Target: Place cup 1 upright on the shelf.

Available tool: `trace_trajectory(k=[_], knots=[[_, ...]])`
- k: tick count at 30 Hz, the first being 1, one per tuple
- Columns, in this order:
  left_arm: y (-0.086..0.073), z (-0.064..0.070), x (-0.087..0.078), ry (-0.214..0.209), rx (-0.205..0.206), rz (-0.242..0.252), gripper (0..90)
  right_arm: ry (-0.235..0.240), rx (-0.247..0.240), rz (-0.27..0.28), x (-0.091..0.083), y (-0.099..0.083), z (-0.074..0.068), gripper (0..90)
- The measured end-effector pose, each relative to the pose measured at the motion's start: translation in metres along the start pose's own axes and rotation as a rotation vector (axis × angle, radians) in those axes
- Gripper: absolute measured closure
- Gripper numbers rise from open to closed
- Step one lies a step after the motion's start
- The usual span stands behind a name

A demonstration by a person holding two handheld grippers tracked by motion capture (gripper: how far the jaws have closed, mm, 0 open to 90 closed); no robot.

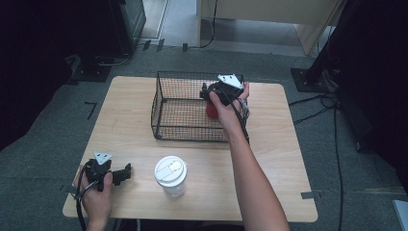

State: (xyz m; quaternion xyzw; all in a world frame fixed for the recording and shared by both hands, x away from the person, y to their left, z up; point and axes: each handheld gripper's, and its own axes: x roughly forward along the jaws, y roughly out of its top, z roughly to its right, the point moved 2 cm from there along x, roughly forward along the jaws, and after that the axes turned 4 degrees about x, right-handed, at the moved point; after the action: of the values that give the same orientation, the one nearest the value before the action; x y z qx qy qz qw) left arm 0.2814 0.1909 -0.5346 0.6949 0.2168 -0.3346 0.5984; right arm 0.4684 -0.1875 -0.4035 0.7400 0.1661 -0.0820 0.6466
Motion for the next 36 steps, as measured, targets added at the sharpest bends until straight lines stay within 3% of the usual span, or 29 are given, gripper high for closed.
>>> trace_trajectory(k=[12,36], knots=[[0.000,0.000,0.000,0.000,-0.002,0.002,0.0,0.050,-0.033,0.025,-0.030,0.006,-0.006,0.0],[0.000,0.000,0.000,0.001,-0.004,0.004,0.0,0.148,-0.087,0.052,-0.100,-0.020,-0.018,0.0]])
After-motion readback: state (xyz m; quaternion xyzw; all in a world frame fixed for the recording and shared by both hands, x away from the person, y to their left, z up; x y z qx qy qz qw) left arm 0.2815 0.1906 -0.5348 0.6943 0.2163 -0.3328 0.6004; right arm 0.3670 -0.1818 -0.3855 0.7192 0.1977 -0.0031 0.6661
